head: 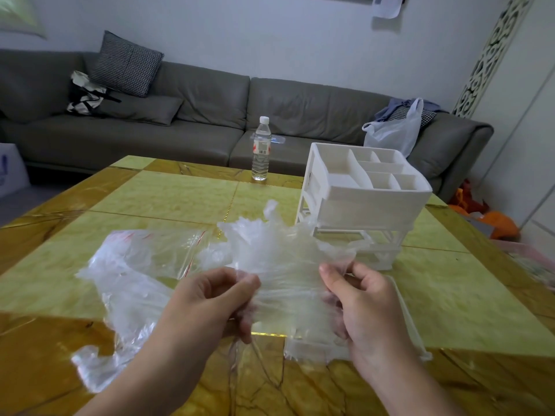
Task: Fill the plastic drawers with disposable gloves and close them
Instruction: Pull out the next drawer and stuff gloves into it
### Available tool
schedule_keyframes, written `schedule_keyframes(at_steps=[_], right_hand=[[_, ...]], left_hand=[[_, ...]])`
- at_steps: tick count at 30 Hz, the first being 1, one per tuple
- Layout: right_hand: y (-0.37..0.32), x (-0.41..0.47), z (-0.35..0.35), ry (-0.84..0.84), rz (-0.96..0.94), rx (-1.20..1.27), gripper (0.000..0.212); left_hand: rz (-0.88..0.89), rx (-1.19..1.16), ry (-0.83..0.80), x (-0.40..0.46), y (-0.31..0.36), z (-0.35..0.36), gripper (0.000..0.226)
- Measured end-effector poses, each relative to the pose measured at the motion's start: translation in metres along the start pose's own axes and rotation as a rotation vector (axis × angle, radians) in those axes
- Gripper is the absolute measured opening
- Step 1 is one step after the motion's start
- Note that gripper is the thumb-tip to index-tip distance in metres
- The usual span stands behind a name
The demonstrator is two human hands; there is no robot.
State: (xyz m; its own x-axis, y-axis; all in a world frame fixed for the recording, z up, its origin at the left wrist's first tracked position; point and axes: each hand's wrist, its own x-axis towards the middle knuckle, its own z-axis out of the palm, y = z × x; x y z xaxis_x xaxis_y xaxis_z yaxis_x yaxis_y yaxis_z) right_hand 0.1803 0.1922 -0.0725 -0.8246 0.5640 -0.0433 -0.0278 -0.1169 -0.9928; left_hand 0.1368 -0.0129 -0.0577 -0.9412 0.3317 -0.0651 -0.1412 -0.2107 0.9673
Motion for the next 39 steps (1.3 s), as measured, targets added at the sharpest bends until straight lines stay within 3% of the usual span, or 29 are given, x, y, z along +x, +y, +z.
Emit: schedule_keyframes(at_steps=[5, 9, 13, 19, 24, 27, 30, 32, 35, 37, 39], right_hand=[[-0.005, 0.001, -0.006, 0.007, -0.018, 0.003, 0.020], [-0.005, 0.002, -0.006, -0.053, -0.029, -0.007, 0.018], [-0.002, 0.000, -0.002, -0.142, -0.072, -0.025, 0.012], [-0.008, -0.002, -0.006, -0.135, -0.100, -0.026, 0.016], [-0.009, -0.001, -0.005, -0.216, -0.076, 0.022, 0.015], [-0.011, -0.003, -0.007, -0.338, -0.065, -0.010, 0.009], [-0.009, -0.004, -0.007, -0.436, 0.033, -0.095, 0.033], [-0.008, -0.005, -0.005, -0.430, 0.058, -0.070, 0.035], [-0.014, -0.004, -0.003, -0.409, -0.005, 0.053, 0.012], [-0.018, -0.003, -0.006, -0.366, -0.019, 0.104, 0.014], [-0.019, -0.003, -0.008, -0.312, 0.001, 0.133, 0.022]], left_hand=[[0.037, 0.029, 0.032, 0.005, 0.005, -0.009, 0.015], [-0.056, -0.075, -0.030, 0.003, 0.006, -0.008, 0.024], [-0.071, -0.016, -0.075, -0.001, 0.004, 0.000, 0.008], [-0.016, 0.062, 0.027, 0.004, 0.000, -0.006, 0.007], [-0.102, 0.255, -0.184, 0.004, 0.009, -0.013, 0.032], [-0.074, 0.179, -0.165, 0.006, 0.014, -0.016, 0.025], [-0.046, 0.229, -0.114, 0.003, 0.012, -0.013, 0.009], [0.017, 0.415, -0.116, 0.003, 0.008, -0.012, 0.029], [0.025, 0.526, -0.155, 0.004, 0.011, -0.013, 0.019], [0.050, 0.522, -0.126, 0.007, 0.011, -0.017, 0.025], [0.006, 0.324, -0.029, 0.009, 0.009, -0.018, 0.026]])
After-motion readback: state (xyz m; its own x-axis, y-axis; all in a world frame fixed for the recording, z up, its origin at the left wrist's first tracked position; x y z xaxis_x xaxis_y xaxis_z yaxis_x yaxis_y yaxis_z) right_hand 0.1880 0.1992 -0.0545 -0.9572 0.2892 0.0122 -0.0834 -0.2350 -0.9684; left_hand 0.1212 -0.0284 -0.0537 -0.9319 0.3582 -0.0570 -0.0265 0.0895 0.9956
